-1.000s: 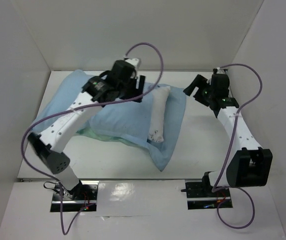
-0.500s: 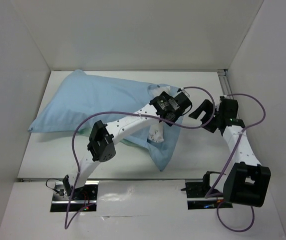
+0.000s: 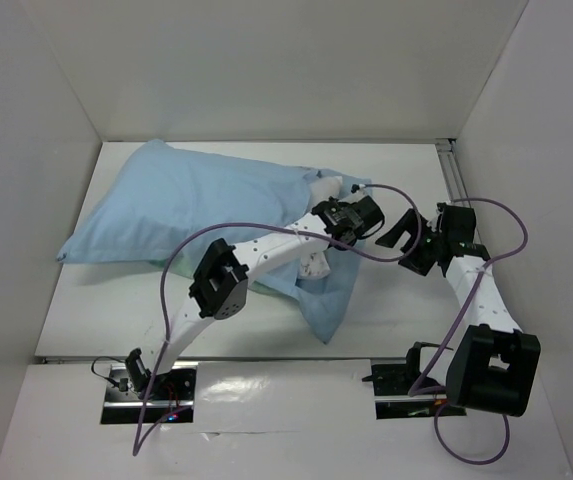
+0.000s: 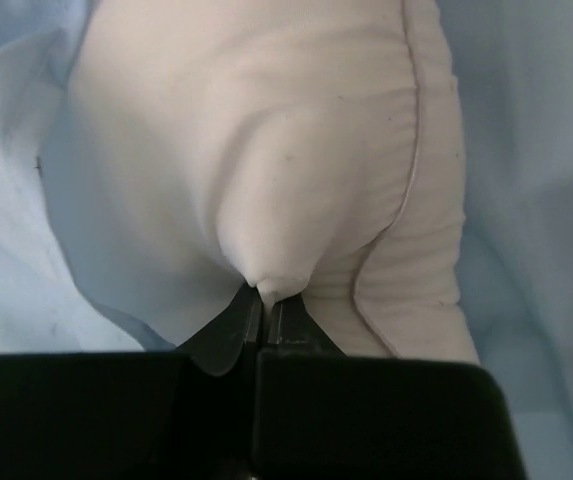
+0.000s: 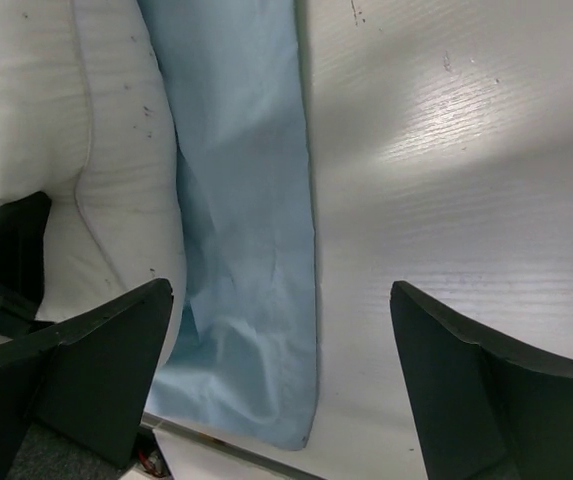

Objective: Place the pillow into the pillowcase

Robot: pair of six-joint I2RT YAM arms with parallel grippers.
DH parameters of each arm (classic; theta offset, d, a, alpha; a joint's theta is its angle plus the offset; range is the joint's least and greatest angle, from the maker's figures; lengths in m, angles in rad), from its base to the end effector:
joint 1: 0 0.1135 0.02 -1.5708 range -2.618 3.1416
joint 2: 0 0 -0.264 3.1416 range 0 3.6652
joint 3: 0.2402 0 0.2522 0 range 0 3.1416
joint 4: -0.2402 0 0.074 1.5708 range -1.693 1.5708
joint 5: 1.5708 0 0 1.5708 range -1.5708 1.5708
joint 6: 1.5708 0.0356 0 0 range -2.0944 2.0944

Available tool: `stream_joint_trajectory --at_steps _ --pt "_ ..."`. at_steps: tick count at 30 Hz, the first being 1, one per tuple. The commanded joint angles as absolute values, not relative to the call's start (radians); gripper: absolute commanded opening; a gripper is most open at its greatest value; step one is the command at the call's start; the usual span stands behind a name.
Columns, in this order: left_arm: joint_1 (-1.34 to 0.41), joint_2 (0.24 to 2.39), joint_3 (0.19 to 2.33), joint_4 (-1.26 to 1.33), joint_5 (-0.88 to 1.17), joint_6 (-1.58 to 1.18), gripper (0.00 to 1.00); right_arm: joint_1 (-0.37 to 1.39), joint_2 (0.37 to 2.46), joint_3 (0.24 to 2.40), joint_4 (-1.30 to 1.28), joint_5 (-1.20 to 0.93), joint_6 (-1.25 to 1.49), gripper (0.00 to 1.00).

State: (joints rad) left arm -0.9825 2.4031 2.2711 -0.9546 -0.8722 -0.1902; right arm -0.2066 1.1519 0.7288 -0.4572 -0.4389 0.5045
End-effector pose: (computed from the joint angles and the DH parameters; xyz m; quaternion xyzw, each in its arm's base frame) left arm 0.3063 -0.4100 0.2327 0.2461 0.8509 0.2213 0.4079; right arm 0.2265 -0.0320 0.2269 0.2506 0.8866 0.2516 0.2963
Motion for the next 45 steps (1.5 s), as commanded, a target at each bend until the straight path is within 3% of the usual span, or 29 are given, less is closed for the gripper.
stream_joint_trajectory --at_steps 1,5,6,9,13,14,21,24,29,30,32,34,39,41,44,45 --pt "-0.942 2.326 2.355 -1.011 -0.76 -0.242 0.0 -0.212 1.14 0.73 -0.43 -0.48 0.497 0.97" --pt "-0.859 2.104 2.395 -1.002 -0.421 -0.282 0.0 -0.212 1.152 0.75 -0.374 -0.549 0.488 0.95" --pt "-0.83 1.997 2.34 -0.983 -0.256 -0.319 0.0 -0.186 1.152 0.765 -0.362 -0.558 0.479 0.95" --pt "-0.704 1.85 2.217 -0.872 -0.073 -0.366 0.0 -0.115 1.152 0.822 -0.318 -0.558 0.479 0.93" --pt "-0.574 1.735 2.119 -0.801 0.145 -0.414 0.0 0.073 1.19 0.908 -0.261 -0.49 0.525 0.91" --pt "-0.537 1.717 2.099 -0.786 0.205 -0.423 0.0 0.15 1.222 0.946 -0.238 -0.473 0.541 0.85" --pt "-0.465 1.648 1.941 -0.68 0.336 -0.477 0.0 0.366 1.42 1.057 -0.072 -0.336 0.66 0.7" --pt "-0.456 1.638 1.921 -0.67 0.347 -0.488 0.0 0.435 1.521 1.081 -0.011 -0.295 0.693 0.68" --pt "-0.456 1.629 1.887 -0.638 0.371 -0.508 0.0 0.503 1.69 1.157 -0.031 -0.189 0.727 0.58" --pt "-0.445 1.611 1.869 -0.628 0.371 -0.531 0.0 0.524 1.71 1.157 -0.041 -0.152 0.748 0.59" --pt "-0.436 1.595 1.846 -0.583 0.393 -0.54 0.0 0.537 1.753 1.167 -0.032 -0.08 0.778 0.75" --pt "-0.427 1.582 1.833 -0.574 0.413 -0.566 0.0 0.546 1.794 1.155 0.006 -0.057 0.799 0.81" --pt "-0.402 1.563 1.833 -0.563 0.474 -0.586 0.0 0.574 1.891 1.204 0.063 0.04 0.818 0.82" --pt "-0.387 1.54 1.822 -0.563 0.506 -0.595 0.0 0.574 1.968 1.268 0.014 0.115 0.808 0.76" --pt "-0.335 1.506 1.803 -0.54 0.531 -0.618 0.0 0.534 2.023 1.295 0.002 0.098 0.824 0.53" --pt "-0.324 1.497 1.802 -0.54 0.543 -0.618 0.0 0.523 2.023 1.286 0.024 0.088 0.824 0.32"
